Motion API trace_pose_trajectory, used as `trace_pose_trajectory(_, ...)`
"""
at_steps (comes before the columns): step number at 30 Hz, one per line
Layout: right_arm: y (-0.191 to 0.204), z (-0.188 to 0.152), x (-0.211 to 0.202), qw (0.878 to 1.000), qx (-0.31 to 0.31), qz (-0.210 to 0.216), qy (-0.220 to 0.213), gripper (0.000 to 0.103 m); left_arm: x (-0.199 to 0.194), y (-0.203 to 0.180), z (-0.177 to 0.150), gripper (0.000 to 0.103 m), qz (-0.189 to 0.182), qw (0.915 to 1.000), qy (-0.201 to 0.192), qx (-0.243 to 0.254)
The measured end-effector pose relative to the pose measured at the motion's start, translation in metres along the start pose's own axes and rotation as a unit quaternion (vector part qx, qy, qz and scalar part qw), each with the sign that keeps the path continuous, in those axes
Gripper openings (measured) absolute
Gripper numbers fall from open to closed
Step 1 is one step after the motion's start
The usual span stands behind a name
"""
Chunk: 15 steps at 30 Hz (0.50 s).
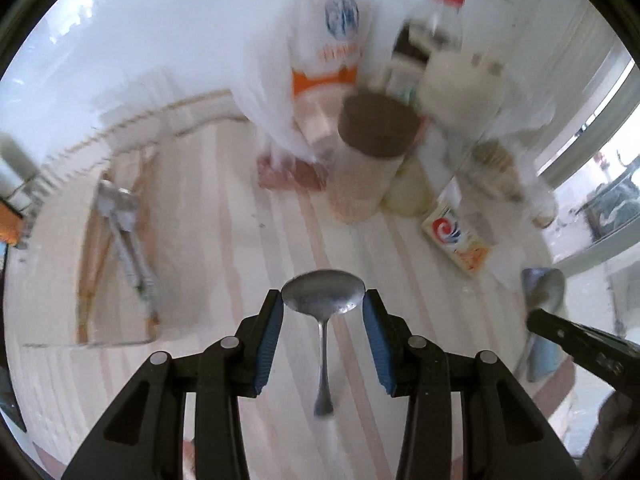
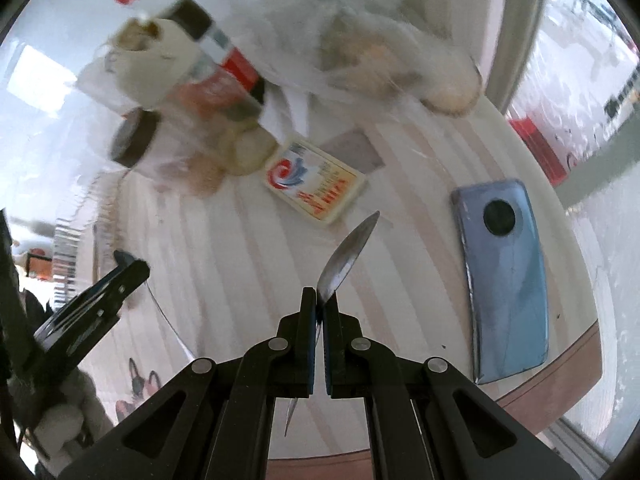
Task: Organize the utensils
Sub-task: 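Carry both held spoons to the clear plastic rack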
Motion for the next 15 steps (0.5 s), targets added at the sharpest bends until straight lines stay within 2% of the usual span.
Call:
trace_pose_trajectory(1, 0.004, 0.001, -0.004, 1.0, -0.005, 0.003, -0.003, 0.003, -0.011, 0.0, 0.002, 0.027, -0.002, 0.9999, -0.009, -0.004)
trace_pose_trajectory(2, 0.015, 0.004, -0.012, 1.0, -0.016, 0.008, -0.011, 0.003, -0.024, 0.006, 0.005, 0.002, -0.007, 0.9998, -0.017, -0.009)
trace_pose_trajectory(4, 0.032, 0.01, -0.022, 0.999, -0.031, 0.017, -0.022, 0.003, -0.043, 0.018, 0.016, 0.0, -0.018, 0.9992, -0.029, -0.023)
trace_pose_trajectory(7, 0.071, 0.021, -0.039, 0.996, -0.066, 0.042, -0.039, 0.003, -0.066, 0.035, 0.03, 0.0, -0.005, 0.9976, -0.062, -0.032)
trace_pose_trajectory(10, 0.101, 0.028, -0.047, 0.993, -0.089, 0.056, -0.052, 0.003, -0.089, 0.058, 0.037, 0.0, -0.009, 0.9952, -0.082, -0.053)
trace_pose_trajectory(12, 0.116, 0.032, -0.048, 0.992, -0.098, 0.061, -0.057, 0.003, -0.085, 0.065, 0.037, 0.002, -0.015, 0.9947, -0.082, -0.06)
trace_pose_trajectory(13, 0.118, 0.032, -0.047, 0.992, -0.099, 0.061, -0.056, 0.003, -0.08, 0.068, 0.035, 0.008, -0.021, 0.9949, -0.074, -0.065)
trace_pose_trajectory(14, 0.12, 0.031, -0.044, 0.992, -0.099, 0.06, -0.053, 0.003, -0.071, 0.068, 0.035, 0.03, -0.025, 0.9952, -0.064, -0.069)
trace_pose_trajectory(15, 0.119, 0.029, -0.039, 0.992, -0.1, 0.055, -0.047, 0.003, -0.063, 0.068, 0.033, 0.043, -0.03, 0.9954, -0.054, -0.074)
Point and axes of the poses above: each gripper's, at about its wrist camera, not at the fingertips, and x roughly the way its jaws point, y to its left, z to its top, the point moved 2 cm from there along x, roughly the way its jaws point, and after that the axes turned 1 degree about -z, right-handed, at the moved point
